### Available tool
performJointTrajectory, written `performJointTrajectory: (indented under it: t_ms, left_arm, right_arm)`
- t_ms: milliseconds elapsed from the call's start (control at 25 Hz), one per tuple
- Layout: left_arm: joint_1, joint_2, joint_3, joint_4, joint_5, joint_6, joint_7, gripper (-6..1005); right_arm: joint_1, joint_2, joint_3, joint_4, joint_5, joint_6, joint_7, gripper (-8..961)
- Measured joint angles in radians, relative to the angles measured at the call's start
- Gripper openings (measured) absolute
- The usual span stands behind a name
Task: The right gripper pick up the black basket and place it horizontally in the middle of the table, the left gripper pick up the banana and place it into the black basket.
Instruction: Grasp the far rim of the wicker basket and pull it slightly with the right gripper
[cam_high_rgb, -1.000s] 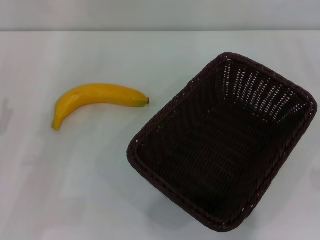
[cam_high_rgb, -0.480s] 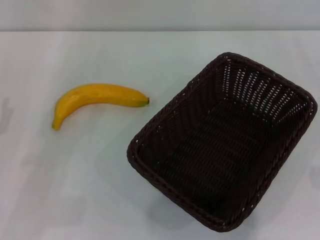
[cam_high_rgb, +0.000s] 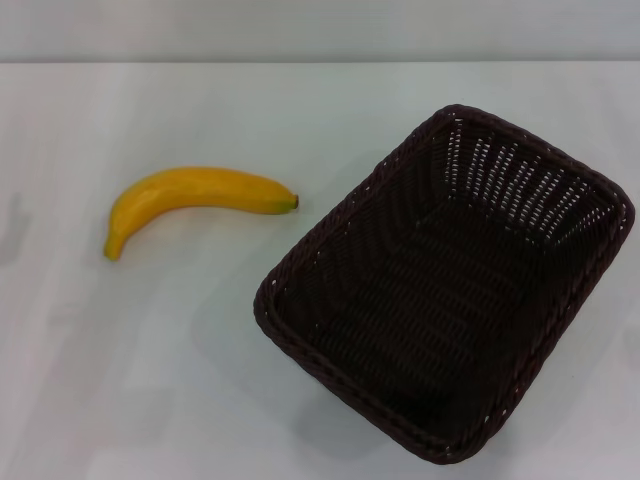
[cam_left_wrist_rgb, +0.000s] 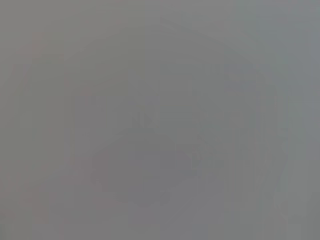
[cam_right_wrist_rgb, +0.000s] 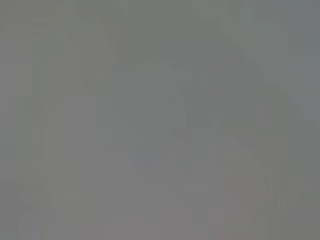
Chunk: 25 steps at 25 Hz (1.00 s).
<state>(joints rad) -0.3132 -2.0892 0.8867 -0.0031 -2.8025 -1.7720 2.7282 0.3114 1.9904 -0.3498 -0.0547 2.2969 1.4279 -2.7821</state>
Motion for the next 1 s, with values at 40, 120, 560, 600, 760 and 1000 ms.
performJointTrajectory:
  t_ms: [40, 120, 560, 600, 760, 1000]
  left_arm:
    - [0.0, 0.0, 0.0, 0.0, 0.0, 0.0, 0.0, 880]
    - [-0.001, 0.0, 0.0, 0.0, 0.0, 0.0, -0.001, 880]
    - [-0.001, 0.0, 0.0, -0.001, 0.0, 0.001, -0.004, 880]
    - [-0.001, 0.0, 0.0, -0.001, 0.0, 0.001, -0.006, 880]
    - [0.001, 0.0, 0.0, -0.001, 0.0, -0.001, -0.02, 880]
    - [0.005, 0.0, 0.0, -0.001, 0.001, -0.003, -0.028, 880]
  right_arm:
    - [0.0, -0.001, 0.0, 0.0, 0.0, -0.001, 0.0, 868]
    - [0.0, -0.002, 0.0, 0.0, 0.0, -0.005, 0.0, 869]
    - [0.012, -0.003, 0.0, -0.001, 0.001, -0.018, 0.001, 868]
    - [0.012, -0.002, 0.0, -0.001, 0.001, -0.018, 0.001, 868]
    - [0.012, 0.001, 0.0, -0.001, 0.002, -0.018, 0.001, 868]
    - [0.002, 0.009, 0.001, -0.01, 0.002, -0.011, 0.002, 868]
